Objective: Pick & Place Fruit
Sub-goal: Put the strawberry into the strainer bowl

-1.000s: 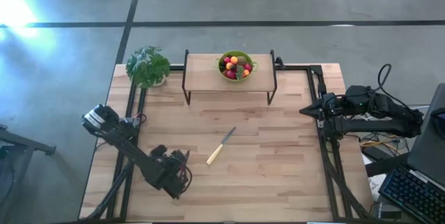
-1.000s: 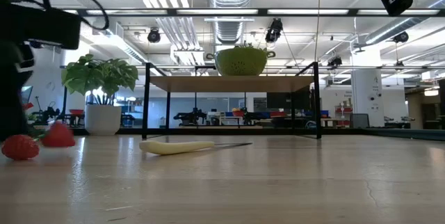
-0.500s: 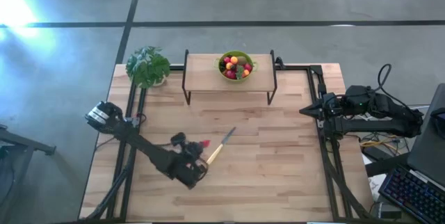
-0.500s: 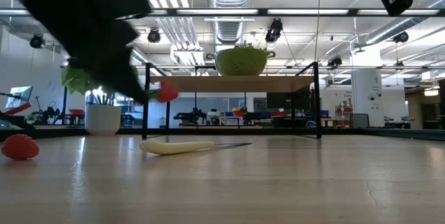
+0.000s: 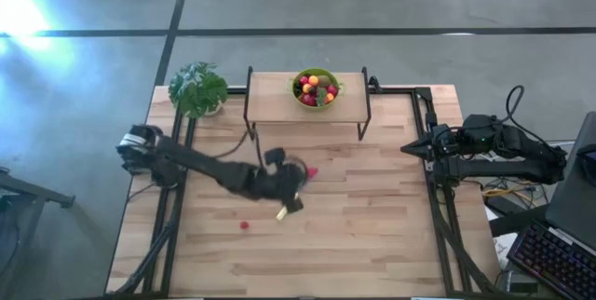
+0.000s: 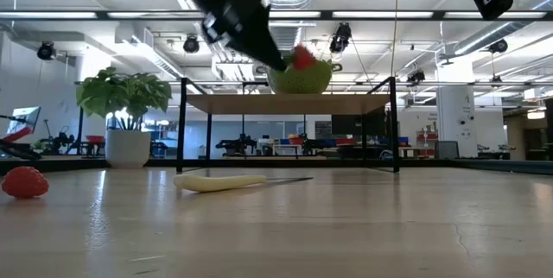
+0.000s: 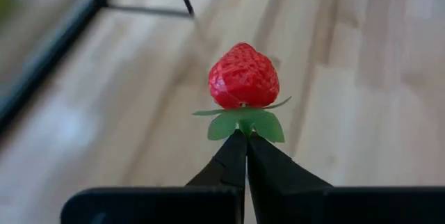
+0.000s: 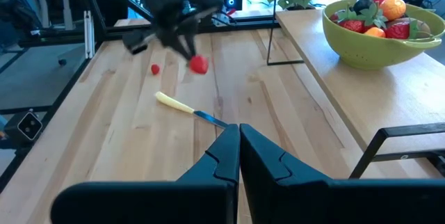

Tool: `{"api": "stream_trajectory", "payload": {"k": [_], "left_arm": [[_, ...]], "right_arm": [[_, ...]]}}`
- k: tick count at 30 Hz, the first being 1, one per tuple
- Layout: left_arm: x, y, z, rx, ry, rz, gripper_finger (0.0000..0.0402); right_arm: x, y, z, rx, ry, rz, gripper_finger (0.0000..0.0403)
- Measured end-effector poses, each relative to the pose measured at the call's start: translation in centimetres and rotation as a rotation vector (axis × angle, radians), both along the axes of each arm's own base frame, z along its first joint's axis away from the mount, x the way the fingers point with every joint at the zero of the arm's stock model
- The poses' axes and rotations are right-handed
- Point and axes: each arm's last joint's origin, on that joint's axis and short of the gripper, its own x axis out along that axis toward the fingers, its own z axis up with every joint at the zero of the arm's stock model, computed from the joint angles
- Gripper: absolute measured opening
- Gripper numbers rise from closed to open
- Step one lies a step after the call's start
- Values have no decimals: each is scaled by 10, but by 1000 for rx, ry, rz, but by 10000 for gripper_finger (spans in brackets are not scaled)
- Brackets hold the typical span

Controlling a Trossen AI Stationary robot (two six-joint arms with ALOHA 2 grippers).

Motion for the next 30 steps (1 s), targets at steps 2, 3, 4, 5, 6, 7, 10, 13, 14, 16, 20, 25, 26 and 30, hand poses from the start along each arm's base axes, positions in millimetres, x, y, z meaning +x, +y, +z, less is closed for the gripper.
{"api": "stream_trajectory", "payload": {"k": [2, 3, 4, 5, 6, 7, 10, 13, 14, 16, 20, 25, 26, 30], "left_arm": [[5, 14, 19, 11, 2, -2, 5], [7, 20, 30, 13, 0, -2, 4], [9, 27, 40, 13, 5, 0, 4], [11, 34, 51, 17, 6, 3, 4], [12, 40, 62, 22, 15, 13, 4], [12, 46, 73, 32, 22, 22, 5], [12, 65, 106, 50, 19, 57, 7], [7, 85, 136, 48, 0, 115, 6], [5, 92, 145, 46, -4, 135, 5], [1, 106, 158, 45, -21, 175, 3], [-7, 131, 173, 45, -36, 251, 4], [-13, 160, 173, -2, -16, 277, 4], [-15, 165, 171, -16, -8, 278, 3], [-19, 182, 165, -16, 56, 290, 3]], "right_arm": [[0, 0, 0, 0, 0, 0, 8], [0, 0, 0, 0, 0, 0, 8], [0, 0, 0, 0, 1, 0, 8], [0, 0, 0, 0, 1, 0, 8], [0, 0, 0, 0, 1, 0, 8], [0, 0, 0, 0, 0, 0, 8], [0, 0, 0, 0, 1, 0, 8], [0, 0, 0, 0, 1, 0, 8], [0, 0, 0, 0, 0, 0, 8], [0, 0, 0, 0, 1, 0, 8], [0, 0, 0, 0, 0, 0, 8], [0, 0, 0, 0, 0, 0, 8], [0, 0, 0, 0, 1, 0, 8], [0, 0, 0, 0, 0, 0, 8]]}}
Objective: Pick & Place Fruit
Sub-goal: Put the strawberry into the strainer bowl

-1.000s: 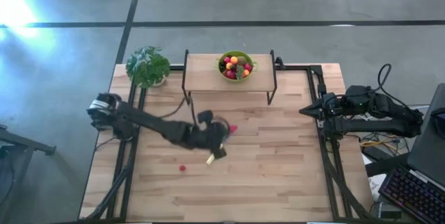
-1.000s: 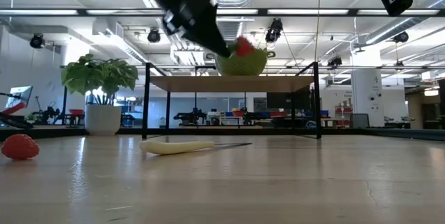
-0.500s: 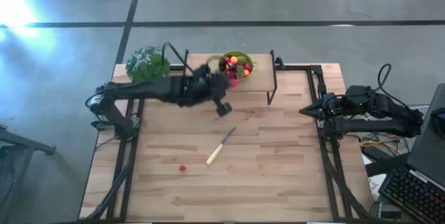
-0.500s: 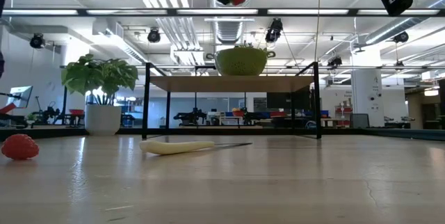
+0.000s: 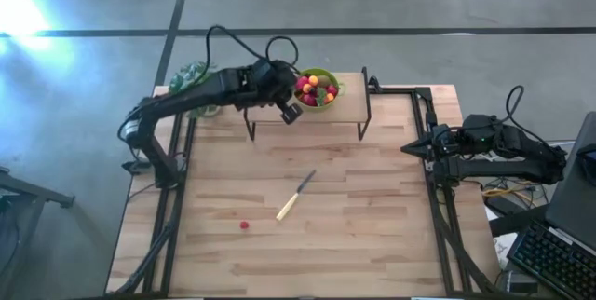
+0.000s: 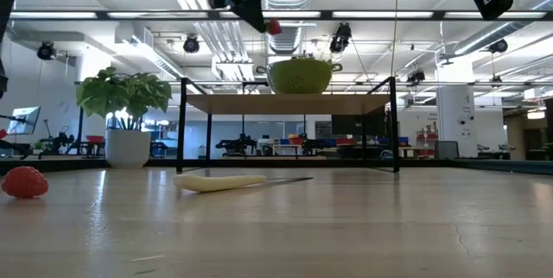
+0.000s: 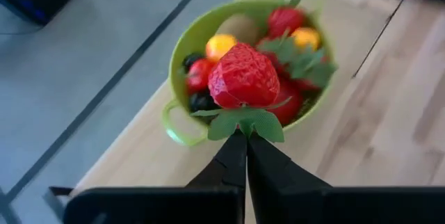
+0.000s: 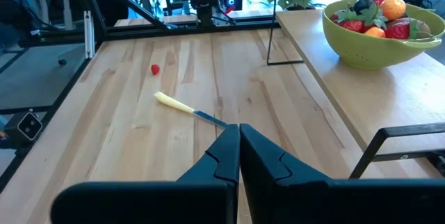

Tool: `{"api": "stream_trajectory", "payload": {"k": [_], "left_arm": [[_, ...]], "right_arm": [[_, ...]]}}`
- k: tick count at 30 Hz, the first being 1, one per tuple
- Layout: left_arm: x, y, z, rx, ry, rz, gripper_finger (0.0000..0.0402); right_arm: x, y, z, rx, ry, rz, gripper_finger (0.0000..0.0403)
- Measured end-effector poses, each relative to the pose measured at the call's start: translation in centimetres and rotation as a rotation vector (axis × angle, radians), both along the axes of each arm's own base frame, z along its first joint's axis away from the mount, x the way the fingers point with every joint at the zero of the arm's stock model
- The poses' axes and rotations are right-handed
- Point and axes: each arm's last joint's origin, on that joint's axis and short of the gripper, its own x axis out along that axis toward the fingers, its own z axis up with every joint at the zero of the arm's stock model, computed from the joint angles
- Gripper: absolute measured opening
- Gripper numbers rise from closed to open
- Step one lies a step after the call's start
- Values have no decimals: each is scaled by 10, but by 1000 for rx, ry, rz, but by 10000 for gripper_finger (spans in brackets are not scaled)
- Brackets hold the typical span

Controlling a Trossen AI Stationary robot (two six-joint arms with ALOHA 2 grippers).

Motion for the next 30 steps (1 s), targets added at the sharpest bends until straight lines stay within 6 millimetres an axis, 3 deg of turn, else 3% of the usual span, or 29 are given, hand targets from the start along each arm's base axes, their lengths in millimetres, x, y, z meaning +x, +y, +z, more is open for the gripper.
{"api": "stream_trajectory", "payload": {"k": [6, 18, 30], "left_arm": [[-3, 16, -5, -17, 33, 24, 3], [17, 24, -37, -55, 164, -18, 3], [18, 34, -43, -58, 173, 11, 4]], "right_arm": [[0, 0, 0, 0, 0, 0, 8], [0, 0, 0, 0, 0, 0, 8], [0, 0, 0, 0, 0, 0, 8]]}}
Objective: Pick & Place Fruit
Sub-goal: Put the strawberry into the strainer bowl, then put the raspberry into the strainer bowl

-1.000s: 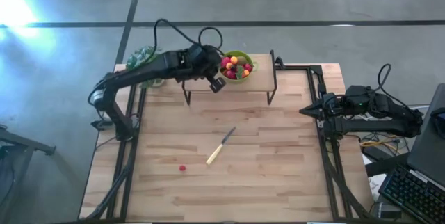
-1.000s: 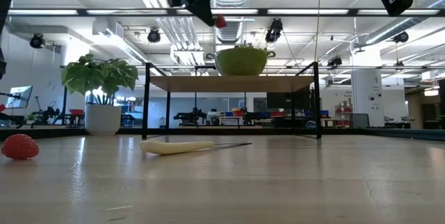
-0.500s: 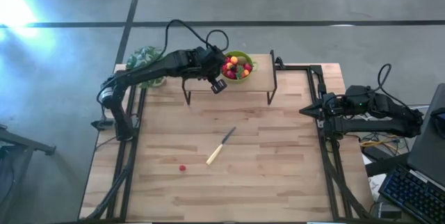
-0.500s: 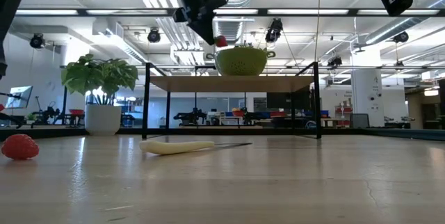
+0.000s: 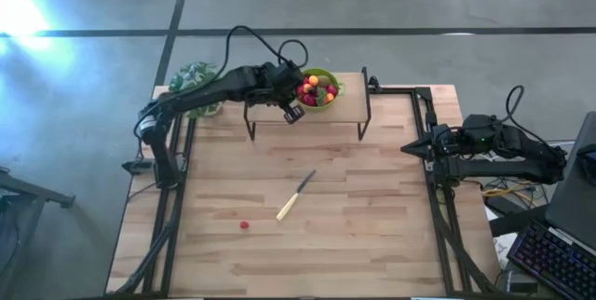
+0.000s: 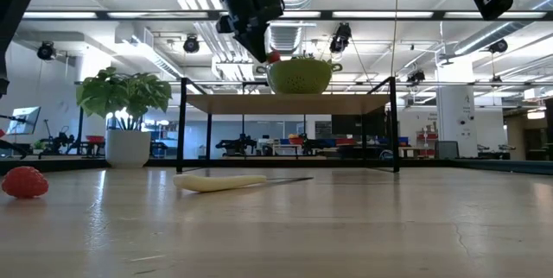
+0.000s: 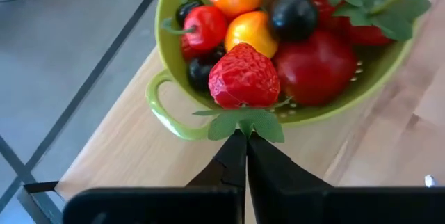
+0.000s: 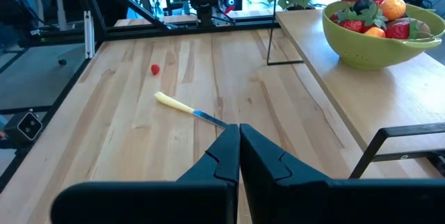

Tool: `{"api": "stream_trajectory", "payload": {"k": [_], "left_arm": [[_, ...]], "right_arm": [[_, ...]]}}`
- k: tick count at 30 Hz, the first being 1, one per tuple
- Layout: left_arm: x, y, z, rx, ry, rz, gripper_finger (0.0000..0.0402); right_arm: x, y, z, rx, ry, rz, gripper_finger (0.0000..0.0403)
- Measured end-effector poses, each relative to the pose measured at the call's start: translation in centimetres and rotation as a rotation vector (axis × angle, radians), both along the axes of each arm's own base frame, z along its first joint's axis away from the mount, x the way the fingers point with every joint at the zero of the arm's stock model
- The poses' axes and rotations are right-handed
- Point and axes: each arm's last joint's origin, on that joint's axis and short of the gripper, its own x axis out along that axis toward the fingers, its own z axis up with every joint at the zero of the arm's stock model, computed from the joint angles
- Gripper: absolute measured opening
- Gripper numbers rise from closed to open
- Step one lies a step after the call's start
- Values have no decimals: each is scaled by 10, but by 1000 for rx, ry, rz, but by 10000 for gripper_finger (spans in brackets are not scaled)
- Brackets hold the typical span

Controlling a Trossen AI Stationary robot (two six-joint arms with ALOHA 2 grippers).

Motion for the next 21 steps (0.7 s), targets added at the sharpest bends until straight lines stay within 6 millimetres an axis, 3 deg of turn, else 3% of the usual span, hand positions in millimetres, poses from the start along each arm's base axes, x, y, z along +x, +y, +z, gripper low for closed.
{"api": "stream_trajectory", "payload": {"k": [13, 21], "left_arm": [[6, 2, -3, 19, 1, -23, 37], [5, 3, -3, 36, 14, -31, 100]], "right_arm": [[0, 0, 0, 0, 0, 0, 8], [0, 0, 0, 0, 0, 0, 8]]}}
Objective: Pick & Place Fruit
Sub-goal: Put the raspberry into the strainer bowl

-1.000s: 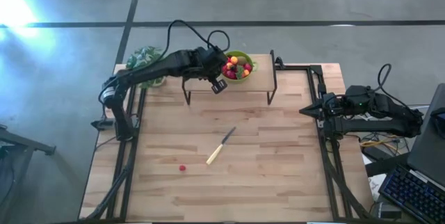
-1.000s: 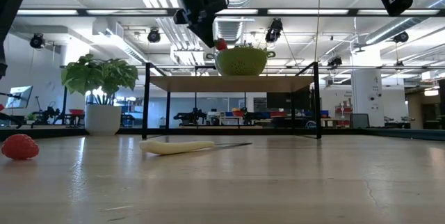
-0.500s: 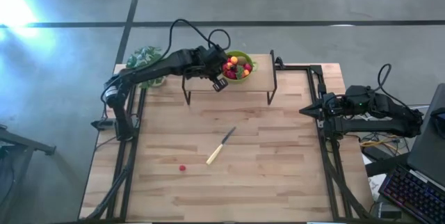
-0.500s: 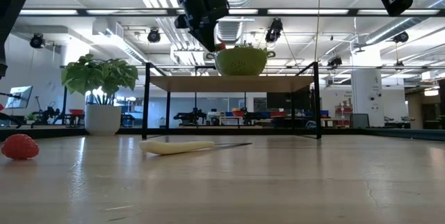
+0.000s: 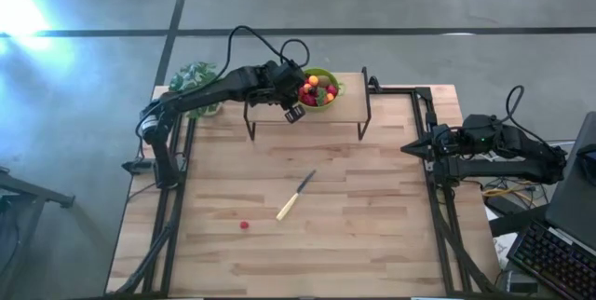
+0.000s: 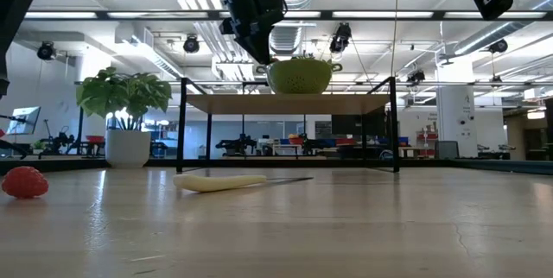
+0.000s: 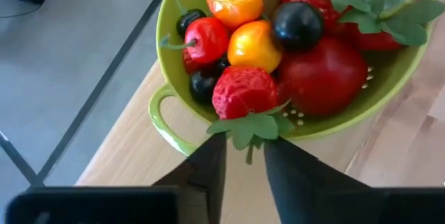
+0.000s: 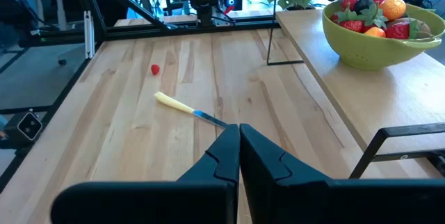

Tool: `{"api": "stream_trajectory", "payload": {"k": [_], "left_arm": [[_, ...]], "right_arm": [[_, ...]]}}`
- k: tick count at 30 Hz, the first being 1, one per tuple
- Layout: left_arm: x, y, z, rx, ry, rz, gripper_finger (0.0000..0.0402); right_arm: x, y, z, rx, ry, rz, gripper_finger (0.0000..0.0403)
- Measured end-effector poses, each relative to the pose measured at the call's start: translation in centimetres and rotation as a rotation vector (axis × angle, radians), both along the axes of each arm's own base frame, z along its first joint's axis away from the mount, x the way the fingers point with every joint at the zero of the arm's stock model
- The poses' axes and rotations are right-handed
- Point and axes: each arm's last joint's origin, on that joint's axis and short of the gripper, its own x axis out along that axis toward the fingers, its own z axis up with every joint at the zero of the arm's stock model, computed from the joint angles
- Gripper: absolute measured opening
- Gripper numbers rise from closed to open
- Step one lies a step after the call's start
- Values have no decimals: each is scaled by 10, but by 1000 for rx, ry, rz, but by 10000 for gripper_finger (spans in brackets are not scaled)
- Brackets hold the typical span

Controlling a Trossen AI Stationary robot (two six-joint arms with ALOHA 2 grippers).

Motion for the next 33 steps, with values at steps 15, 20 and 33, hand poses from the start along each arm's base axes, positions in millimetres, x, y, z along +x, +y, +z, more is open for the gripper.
{"api": "stream_trajectory", "payload": {"k": [15, 20, 33], "left_arm": [[-37, -17, 23, -65, 58, 2, 163], [-41, -23, 23, -135, 55, 6, 154], [-59, -87, -7, -423, 377, -62, 149]], "right_arm": [[0, 0, 0, 0, 0, 0, 8], [0, 0, 0, 0, 0, 0, 8], [0, 0, 0, 0, 0, 0, 8]]}}
